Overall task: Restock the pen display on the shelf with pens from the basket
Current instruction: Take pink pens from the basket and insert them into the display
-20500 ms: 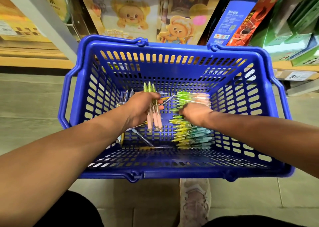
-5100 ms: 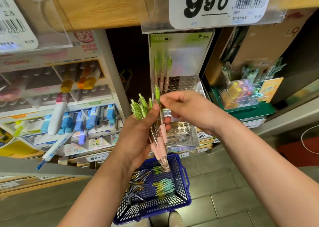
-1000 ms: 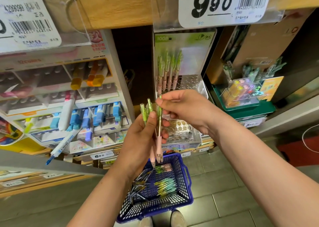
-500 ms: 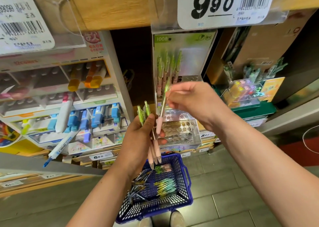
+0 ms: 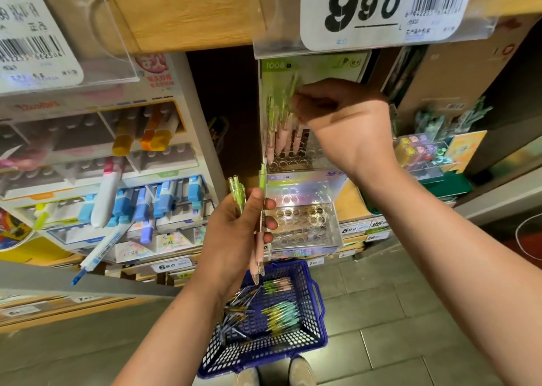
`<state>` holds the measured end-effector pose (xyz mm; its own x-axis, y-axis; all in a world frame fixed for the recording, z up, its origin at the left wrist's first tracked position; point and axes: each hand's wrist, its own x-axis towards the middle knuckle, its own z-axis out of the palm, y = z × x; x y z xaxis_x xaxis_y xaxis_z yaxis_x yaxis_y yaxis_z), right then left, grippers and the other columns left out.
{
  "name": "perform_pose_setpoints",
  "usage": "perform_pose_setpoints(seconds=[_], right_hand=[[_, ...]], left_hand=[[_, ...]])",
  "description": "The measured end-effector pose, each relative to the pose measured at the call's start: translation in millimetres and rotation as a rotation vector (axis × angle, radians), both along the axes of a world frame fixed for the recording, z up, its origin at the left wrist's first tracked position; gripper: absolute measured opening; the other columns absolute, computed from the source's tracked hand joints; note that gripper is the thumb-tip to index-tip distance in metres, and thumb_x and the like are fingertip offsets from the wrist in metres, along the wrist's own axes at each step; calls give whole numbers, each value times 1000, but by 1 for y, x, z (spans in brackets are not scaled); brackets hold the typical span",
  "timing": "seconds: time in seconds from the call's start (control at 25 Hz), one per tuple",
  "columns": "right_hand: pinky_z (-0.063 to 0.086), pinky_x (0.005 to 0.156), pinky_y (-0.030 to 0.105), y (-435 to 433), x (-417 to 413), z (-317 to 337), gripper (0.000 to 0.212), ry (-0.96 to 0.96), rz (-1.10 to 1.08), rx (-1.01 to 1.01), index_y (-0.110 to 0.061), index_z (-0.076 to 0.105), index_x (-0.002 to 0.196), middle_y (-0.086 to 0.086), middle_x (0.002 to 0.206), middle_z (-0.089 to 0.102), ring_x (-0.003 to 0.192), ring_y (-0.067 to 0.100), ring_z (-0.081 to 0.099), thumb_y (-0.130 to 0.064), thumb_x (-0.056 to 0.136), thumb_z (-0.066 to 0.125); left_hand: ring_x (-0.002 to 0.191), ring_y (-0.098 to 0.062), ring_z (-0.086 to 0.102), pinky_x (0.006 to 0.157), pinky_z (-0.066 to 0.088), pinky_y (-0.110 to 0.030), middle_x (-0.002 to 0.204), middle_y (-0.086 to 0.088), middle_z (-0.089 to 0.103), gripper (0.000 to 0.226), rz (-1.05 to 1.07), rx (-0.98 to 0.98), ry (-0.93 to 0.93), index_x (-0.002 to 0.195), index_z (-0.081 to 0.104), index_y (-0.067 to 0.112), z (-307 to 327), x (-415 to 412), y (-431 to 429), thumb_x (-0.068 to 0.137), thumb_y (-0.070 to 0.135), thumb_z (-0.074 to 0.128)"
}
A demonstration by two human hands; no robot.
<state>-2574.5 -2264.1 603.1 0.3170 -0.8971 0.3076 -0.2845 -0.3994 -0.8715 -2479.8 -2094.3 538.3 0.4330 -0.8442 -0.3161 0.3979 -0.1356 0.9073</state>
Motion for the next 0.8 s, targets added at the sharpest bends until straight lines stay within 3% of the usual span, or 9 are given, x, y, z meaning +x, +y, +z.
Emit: perform_pose_setpoints(seconds=[0.16,0.32,0.44,0.48,0.6,0.72,0.8], right_hand=[[53,71,12,8,2,-12,11,188,28,-7,-17,80,97,-6,81,74,76,6,68,-16,88,73],[43,64,5,10,4,-11,14,406,69,-113,-19,79,101,-13,78,65,72,5,62,-23,94,66],[40,59,5,14,1,-6,23,521,76,-112,-31,68,75,-16,66,58,65,0,63,-23,96,62],[43,59,4,19,-2,-6,27,476,63,-51,-33,66,70,-17,62,58,64,-2,64,-23,95,64],[56,67,13,40,-15,-12,15,346,215,224,-30,77,81,-20,67,69,67,-6,67,-33,94,69],[58,74,25,57,-21,-25,15,304,416,512,-24,79,88,-8,79,75,76,5,68,-35,94,70],[56,70,20,59,-21,-29,9,202,362,576,-24,79,92,-1,81,76,74,6,68,-32,91,74]], left_hand=[[63,-14,50,52,43,-24,87,-4,64,36,-5,-22,9,115,55,-6,-1,-2,0,104,28,52],[60,-14,50,52,44,-23,83,-5,61,33,-27,-23,10,115,54,-2,1,-2,1,101,28,55],[64,-15,55,58,49,-26,83,-5,59,38,-37,-13,1,116,55,-6,1,-2,1,101,30,55],[66,-16,56,61,50,-27,83,-5,61,40,-36,-11,0,116,56,-7,1,-1,1,102,31,55],[66,-16,58,61,51,-26,78,-2,65,39,-43,-29,7,111,61,-4,2,0,-1,102,33,55],[62,-14,57,57,51,-23,73,-3,67,34,-68,-53,27,105,63,3,3,0,-2,102,35,53],[63,-16,60,58,53,-25,78,-6,68,37,-68,-35,74,106,64,3,3,-1,-2,103,38,51]])
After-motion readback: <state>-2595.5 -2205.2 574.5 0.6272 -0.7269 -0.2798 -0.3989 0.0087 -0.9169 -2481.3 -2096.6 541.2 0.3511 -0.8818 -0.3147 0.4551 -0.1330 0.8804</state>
